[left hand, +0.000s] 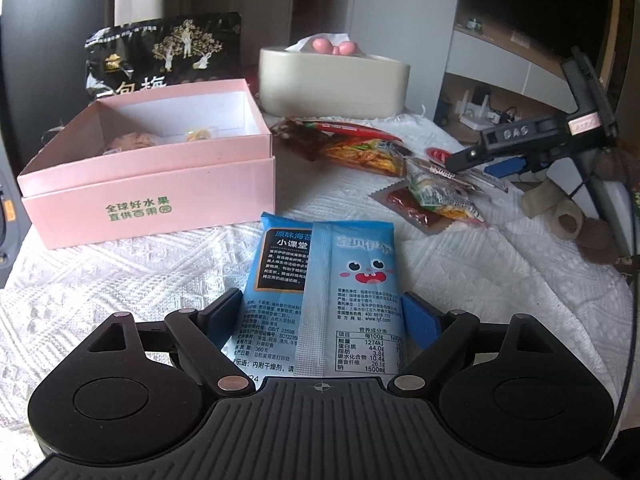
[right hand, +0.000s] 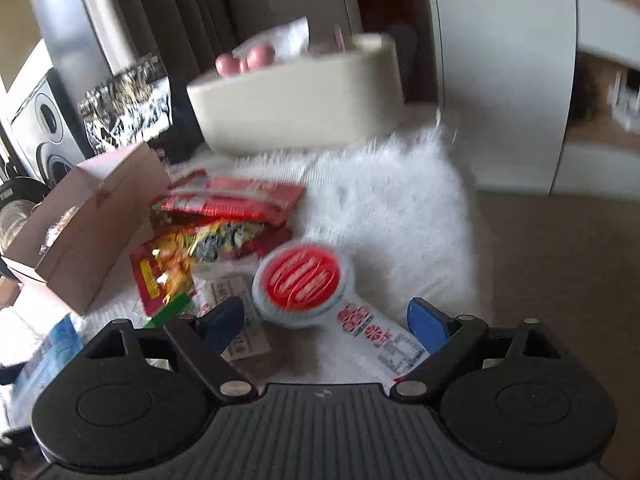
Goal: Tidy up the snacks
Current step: 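Grasp the red round hawthorn snack with the right tool while the left holds the blue bag, then carry the blue bag and red hawthorn snack toward the pink box with both tools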
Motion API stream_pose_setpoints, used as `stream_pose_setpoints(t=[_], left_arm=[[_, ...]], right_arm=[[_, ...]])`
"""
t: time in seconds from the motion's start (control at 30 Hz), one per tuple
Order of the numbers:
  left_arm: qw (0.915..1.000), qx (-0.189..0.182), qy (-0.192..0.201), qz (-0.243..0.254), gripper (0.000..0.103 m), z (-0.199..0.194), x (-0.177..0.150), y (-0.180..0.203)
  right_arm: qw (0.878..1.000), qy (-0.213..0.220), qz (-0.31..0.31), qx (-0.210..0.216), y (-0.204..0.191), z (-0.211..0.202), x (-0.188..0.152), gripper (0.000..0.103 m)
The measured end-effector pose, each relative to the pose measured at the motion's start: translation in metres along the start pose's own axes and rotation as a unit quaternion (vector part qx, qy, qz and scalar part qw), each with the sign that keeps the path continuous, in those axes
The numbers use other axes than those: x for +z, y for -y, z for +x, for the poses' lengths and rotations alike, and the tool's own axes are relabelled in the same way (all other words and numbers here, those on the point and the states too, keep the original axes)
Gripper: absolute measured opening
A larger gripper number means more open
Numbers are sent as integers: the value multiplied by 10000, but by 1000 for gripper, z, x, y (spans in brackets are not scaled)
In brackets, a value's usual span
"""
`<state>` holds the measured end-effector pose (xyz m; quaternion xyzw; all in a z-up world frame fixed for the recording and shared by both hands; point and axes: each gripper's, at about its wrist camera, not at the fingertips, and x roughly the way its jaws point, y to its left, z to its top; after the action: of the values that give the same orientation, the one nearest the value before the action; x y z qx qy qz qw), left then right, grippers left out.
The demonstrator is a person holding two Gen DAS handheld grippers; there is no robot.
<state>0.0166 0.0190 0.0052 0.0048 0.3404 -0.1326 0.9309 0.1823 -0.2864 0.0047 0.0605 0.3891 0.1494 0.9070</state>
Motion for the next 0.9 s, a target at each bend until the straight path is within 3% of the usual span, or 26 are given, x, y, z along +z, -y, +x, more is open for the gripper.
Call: stream_pose_setpoints(t=[0.13, 0.17, 0.27, 0.37, 0.63, 0.7, 0.77, 0.8, 0.9], left_arm=[[10000, 26, -9, 33, 90, 1, 1, 2], [10000, 42, -13, 51, 90, 1, 1, 3], [9999, 78, -11, 92, 90, 1, 0, 4], [9999, 91, -9, 100, 90, 2, 0, 4], [9999, 96, 4, 114, 90, 1, -1, 4], [9999, 100, 5, 121, 90, 1, -1, 4], [9999, 103, 8, 123, 90, 1, -1, 4], [9999, 101, 7, 122, 90, 1, -1, 4], [9999, 104, 5, 125, 90, 1, -1, 4]], right_arm=[[9956, -148, 22, 926, -12, -13, -3, 89], [9953, -97, -87, 964, -17, -17, -3, 89], [9972, 285, -519, 459, -30, -26, -1, 89], [9977, 510, -449, 18, -24, -21, 5, 89], [9991, 300, -314, 10, -14, 9, 6, 83], [9991, 261, -313, 129, -14, 9, 6, 70], [9990, 220, -356, 138, -17, 6, 6, 64], [9988, 208, -419, 129, -19, 5, 6, 52], [9988, 195, -419, 153, -21, -5, 6, 37]])
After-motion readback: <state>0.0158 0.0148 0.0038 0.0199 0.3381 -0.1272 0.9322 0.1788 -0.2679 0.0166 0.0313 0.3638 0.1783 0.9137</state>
